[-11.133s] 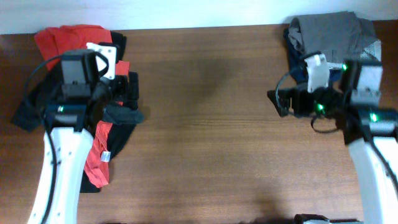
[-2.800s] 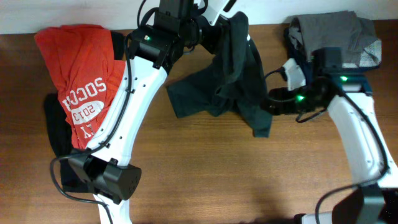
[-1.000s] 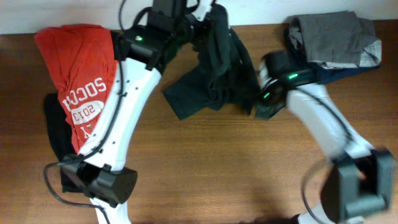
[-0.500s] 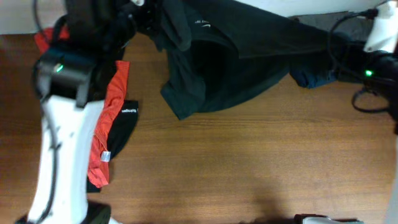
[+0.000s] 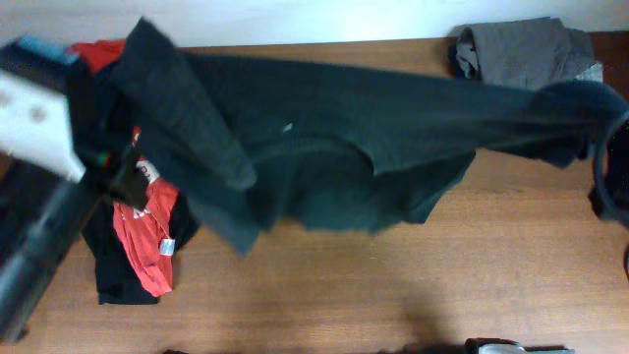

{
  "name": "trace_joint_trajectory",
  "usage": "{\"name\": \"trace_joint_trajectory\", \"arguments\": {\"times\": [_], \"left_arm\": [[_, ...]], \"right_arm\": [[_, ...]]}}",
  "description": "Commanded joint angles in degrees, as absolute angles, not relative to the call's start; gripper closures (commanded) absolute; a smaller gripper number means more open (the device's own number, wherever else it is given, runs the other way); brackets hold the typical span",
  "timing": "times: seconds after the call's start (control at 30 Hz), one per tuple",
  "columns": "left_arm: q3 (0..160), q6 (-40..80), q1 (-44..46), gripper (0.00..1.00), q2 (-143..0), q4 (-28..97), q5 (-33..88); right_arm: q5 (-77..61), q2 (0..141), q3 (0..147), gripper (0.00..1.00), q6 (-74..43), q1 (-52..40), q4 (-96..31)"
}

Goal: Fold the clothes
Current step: 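Lift the t-shirt with both grippers and lay it flat on the table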

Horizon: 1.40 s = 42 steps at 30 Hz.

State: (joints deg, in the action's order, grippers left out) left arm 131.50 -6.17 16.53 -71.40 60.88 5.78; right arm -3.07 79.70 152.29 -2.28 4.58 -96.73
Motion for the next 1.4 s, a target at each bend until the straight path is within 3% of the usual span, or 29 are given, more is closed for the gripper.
{"name": "trace_joint_trajectory", "arguments": {"times": [0.0,0.3,0.53,0.7,0.87,0.9,0.93,0.97,1.0,1.03,1.2,1.37], "left_arm": [[132.0,-6.1,15.9,0.99,-72.4,63.3,3.1],[132.0,-6.1,15.9,0.99,-85.8,68.0,1.6],[132.0,-6.1,15.8,0.99,-101.7,66.9,-1.6],[132.0,-6.1,15.8,0.99,-115.9,59.9,-2.0],[132.0,-6.1,15.9,0.99,-132.1,39.6,-2.1],[132.0,-6.1,15.9,0.94,-135.5,32.9,-3.3],[132.0,-6.0,15.8,0.75,-137.5,29.6,-4.0],[132.0,-6.0,15.8,0.49,-139.0,26.0,-5.0],[132.0,-6.0,15.8,0.13,-140.8,22.2,-6.6],[132.0,-6.0,15.7,0.01,-141.0,21.3,-7.5],[135.3,-6.0,15.1,0.01,-139.7,25.6,-11.0],[144.5,-4.9,15.2,0.01,-136.5,46.3,-8.3]], "right_arm": [[-0.4,78.2,153.0,0.96,-1.9,5.4,-97.3],[-0.4,81.7,145.3,0.96,-0.8,5.4,-97.3],[-0.4,92.3,132.7,0.96,0.7,5.3,-94.7],[-0.9,105.8,126.4,0.96,0.6,5.3,-83.0],[-4.9,124.2,126.1,0.96,0.5,5.3,-62.2],[-6.6,128.6,126.1,0.96,-0.8,5.3,-56.0],[-7.2,129.9,126.1,0.91,-1.0,5.3,-54.3],[-9.2,132.6,126.1,0.63,-1.0,5.2,-50.9],[-10.5,134.5,126.1,0.29,-1.1,5.2,-49.2],[-10.9,135.2,126.1,0.22,-1.1,5.2,-49.0],[-11.0,132.8,127.3,0.16,-1.1,5.3,-51.7],[-13.8,127.0,132.2,0.01,-1.1,5.2,-65.4]]}}
